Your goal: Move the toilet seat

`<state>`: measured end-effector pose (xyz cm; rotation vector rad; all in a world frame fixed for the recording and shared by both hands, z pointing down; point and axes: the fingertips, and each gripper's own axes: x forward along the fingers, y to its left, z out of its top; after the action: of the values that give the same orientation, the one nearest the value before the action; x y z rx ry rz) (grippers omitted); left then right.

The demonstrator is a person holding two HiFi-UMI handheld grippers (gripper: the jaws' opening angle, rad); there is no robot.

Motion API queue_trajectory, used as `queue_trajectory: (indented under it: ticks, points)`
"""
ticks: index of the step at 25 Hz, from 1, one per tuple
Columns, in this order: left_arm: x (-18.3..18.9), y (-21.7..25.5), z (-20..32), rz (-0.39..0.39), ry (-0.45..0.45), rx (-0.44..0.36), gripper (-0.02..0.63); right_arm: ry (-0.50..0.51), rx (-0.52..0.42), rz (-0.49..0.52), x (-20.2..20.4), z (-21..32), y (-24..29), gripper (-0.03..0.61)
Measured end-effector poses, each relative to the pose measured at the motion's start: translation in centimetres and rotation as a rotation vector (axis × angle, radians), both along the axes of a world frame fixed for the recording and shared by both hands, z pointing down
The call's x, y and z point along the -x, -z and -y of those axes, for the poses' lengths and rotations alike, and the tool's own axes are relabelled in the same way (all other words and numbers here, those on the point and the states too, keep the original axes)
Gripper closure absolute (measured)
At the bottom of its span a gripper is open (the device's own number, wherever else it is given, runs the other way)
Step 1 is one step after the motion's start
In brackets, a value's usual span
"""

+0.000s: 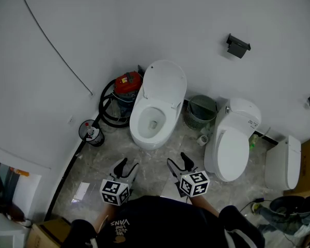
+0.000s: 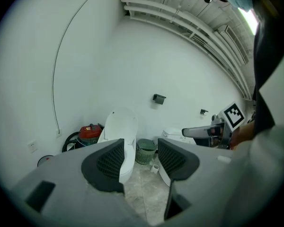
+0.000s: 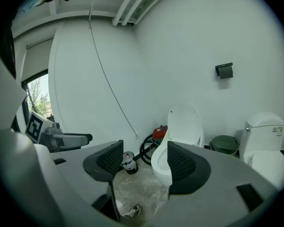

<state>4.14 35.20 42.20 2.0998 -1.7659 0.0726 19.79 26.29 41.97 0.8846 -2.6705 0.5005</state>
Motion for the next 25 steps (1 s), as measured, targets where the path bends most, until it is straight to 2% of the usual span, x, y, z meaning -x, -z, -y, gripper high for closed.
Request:
queue_trajectory:
  ticks: [13, 18, 25]
  points:
    - [7.9, -1.3, 4.7, 0.029, -0.190, 0.037, 0.411, -0.178, 0.032, 0.023, 7.5, 2.0, -1.0, 0.310]
    - [11.3, -1.5, 5.5, 0.034, -0.219, 0.046, 0.427, -0.246, 0.040, 0.029, 9.4, 1.9, -1.6, 0.310]
    - [14.6, -2.7, 6.0, 0.037, -0.248, 0.052, 0.431, -0.340, 0.043, 0.019, 10.1, 1.6, -2.8, 0.310]
